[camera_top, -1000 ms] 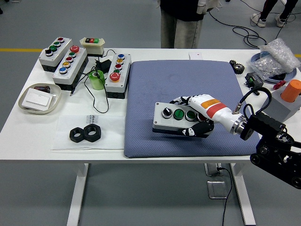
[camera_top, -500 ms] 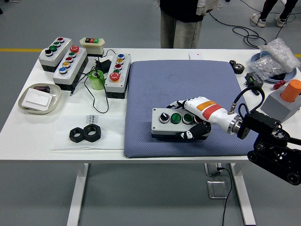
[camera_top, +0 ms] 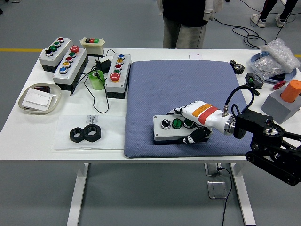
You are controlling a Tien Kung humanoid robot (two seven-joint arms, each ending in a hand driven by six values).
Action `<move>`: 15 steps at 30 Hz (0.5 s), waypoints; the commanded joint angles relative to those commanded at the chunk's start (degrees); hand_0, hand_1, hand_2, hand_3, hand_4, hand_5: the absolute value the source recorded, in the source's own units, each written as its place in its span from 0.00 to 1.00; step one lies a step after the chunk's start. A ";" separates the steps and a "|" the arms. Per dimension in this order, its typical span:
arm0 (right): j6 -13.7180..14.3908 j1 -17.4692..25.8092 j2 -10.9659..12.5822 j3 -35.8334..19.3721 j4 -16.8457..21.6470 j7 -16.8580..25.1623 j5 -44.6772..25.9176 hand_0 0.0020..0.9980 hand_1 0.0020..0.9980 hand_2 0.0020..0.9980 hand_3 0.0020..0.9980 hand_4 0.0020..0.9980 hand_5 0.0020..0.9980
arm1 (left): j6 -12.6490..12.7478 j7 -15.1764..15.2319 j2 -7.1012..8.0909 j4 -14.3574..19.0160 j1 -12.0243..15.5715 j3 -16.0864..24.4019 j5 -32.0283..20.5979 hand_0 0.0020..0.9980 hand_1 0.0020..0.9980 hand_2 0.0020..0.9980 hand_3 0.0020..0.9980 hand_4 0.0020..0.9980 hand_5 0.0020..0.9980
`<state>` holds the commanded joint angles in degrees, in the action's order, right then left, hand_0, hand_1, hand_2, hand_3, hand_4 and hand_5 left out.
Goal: Pick up the button,place it on the desk,press the button,press the button
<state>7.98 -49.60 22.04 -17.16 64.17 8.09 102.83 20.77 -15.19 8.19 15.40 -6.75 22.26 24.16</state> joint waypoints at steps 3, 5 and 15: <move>-0.46 -0.03 0.07 -0.19 0.09 -0.26 0.09 0.92 0.83 0.93 1.00 0.88 0.10 | 0.01 0.03 0.01 0.00 -0.01 -0.04 -0.06 0.74 0.78 0.85 0.76 0.53 1.00; -0.86 0.06 0.18 -0.61 0.27 -0.56 0.05 0.92 0.83 0.93 1.00 0.88 0.10 | 0.01 0.04 0.02 0.01 -0.01 -0.05 -0.07 0.74 0.78 0.85 0.76 0.53 1.00; -2.80 1.33 1.66 -4.72 4.57 -2.37 -1.08 1.00 0.91 1.00 1.00 0.94 0.14 | -0.03 0.11 0.02 -0.05 0.07 -0.07 -0.19 0.74 0.78 0.85 0.76 0.53 1.00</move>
<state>5.18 -48.27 23.70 -21.88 68.74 5.72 101.75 20.74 -15.08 8.21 15.35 -6.68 22.19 23.97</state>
